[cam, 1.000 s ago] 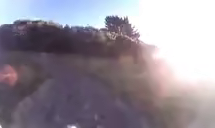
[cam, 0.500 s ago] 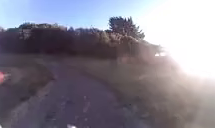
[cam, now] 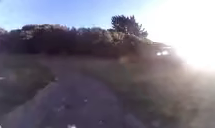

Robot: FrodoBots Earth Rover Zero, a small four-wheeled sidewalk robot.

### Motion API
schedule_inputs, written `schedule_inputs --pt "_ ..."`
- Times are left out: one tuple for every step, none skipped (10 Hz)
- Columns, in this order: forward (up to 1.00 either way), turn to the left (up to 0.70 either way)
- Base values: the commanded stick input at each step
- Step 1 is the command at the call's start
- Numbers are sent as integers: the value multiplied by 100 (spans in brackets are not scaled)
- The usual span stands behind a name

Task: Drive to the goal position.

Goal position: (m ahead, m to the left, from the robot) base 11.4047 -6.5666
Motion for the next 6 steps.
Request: schedule_inputs --pt "70 14" --pt "70 14" --pt "70 14" --pt "70 14" --pt "70 14" --pt "70 14"
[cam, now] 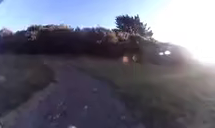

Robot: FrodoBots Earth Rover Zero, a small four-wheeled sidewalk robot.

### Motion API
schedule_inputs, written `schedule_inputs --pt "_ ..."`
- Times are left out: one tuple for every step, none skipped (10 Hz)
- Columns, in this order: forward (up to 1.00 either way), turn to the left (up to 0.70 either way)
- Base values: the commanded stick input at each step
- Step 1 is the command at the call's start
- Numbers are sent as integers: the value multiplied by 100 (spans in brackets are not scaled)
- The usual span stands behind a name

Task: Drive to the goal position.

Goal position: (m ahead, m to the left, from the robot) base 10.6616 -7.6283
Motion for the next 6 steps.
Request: schedule_inputs --pt "70 14" --pt "70 14" --pt "70 14" --pt "70 14" --pt "70 14" --pt "70 14"
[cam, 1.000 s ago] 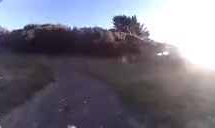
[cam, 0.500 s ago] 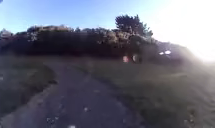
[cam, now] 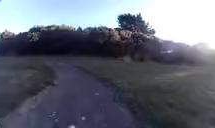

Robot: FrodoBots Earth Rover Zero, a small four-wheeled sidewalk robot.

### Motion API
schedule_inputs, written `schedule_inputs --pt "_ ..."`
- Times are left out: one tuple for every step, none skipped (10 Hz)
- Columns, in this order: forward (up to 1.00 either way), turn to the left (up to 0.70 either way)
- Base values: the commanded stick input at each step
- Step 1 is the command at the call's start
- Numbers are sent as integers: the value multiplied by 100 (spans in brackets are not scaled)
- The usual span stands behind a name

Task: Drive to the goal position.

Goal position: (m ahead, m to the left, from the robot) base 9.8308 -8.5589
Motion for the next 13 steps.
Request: schedule_inputs --pt "70 14" --pt "70 14" --pt "45 27" --pt "45 27" --pt "45 27" --pt "45 27" --pt "45 27" --pt "45 27" --pt "45 27" --pt "45 27" --pt "45 27" --pt "45 27" --pt "45 27"
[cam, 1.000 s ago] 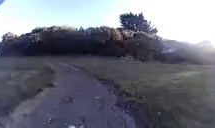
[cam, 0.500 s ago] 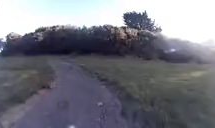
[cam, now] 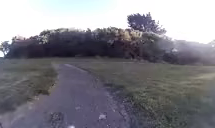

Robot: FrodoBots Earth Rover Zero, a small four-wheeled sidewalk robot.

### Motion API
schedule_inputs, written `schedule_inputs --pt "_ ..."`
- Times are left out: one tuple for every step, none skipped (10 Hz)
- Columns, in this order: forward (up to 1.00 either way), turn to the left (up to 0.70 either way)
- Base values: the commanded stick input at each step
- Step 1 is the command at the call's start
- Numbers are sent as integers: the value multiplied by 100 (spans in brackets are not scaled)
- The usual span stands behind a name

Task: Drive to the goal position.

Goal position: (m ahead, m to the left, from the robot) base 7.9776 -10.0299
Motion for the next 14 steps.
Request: schedule_inputs --pt "45 27" --pt "48 26" --pt "64 17" --pt "70 14" --pt "70 14" --pt "70 14" --pt "70 14" --pt "70 14" --pt "70 14" --pt "70 14" --pt "70 14" --pt "70 14" --pt "70 14" --pt "70 14"
